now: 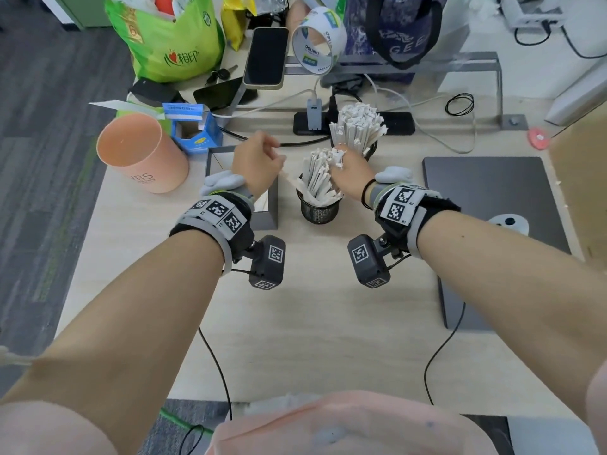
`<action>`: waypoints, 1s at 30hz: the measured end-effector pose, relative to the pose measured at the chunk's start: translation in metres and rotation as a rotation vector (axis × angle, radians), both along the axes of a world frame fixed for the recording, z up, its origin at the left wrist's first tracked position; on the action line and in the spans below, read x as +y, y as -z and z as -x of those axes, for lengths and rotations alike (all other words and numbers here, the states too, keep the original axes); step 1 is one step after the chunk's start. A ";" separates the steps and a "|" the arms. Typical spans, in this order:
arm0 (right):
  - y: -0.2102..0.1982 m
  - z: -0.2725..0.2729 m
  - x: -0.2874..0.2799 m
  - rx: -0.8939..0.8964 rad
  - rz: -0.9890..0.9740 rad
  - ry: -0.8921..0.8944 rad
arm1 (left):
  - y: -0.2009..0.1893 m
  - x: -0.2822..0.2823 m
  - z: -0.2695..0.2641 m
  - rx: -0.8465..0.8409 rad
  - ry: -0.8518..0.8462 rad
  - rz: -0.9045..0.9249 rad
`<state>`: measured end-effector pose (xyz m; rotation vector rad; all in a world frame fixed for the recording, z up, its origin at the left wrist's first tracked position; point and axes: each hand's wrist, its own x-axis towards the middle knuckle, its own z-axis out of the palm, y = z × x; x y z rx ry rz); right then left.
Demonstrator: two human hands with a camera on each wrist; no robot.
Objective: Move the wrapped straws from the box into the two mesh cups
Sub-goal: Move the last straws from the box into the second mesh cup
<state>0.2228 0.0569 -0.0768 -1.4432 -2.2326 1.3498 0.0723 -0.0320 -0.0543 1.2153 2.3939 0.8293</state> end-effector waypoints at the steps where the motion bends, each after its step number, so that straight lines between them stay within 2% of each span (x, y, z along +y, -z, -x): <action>1: -0.002 -0.001 -0.001 0.019 0.005 0.009 | -0.002 0.001 -0.006 0.013 0.045 -0.057; 5: -0.003 -0.006 -0.007 0.050 0.040 0.060 | 0.002 0.005 -0.026 0.130 0.239 -0.085; 13: -0.006 -0.020 -0.009 0.023 0.066 0.035 | 0.017 0.013 -0.042 0.366 0.540 0.078; 15: -0.008 -0.022 -0.010 0.019 0.088 0.034 | 0.024 0.000 -0.044 0.420 0.533 0.059; 19: -0.011 -0.028 -0.015 0.103 0.168 0.062 | 0.029 -0.009 -0.042 0.423 0.347 -0.176; 21: -0.009 -0.033 -0.018 0.130 0.186 0.065 | 0.024 -0.006 -0.044 0.442 0.355 -0.204; 24: -0.007 -0.039 -0.024 0.113 0.162 0.033 | 0.018 -0.001 -0.052 0.480 0.488 -0.124; 28: 0.002 -0.046 -0.027 -0.022 0.095 -0.057 | 0.029 0.006 -0.062 0.443 0.670 0.053; 30: 0.002 -0.047 -0.027 -0.057 0.064 -0.071 | 0.034 0.007 -0.060 0.410 0.667 0.102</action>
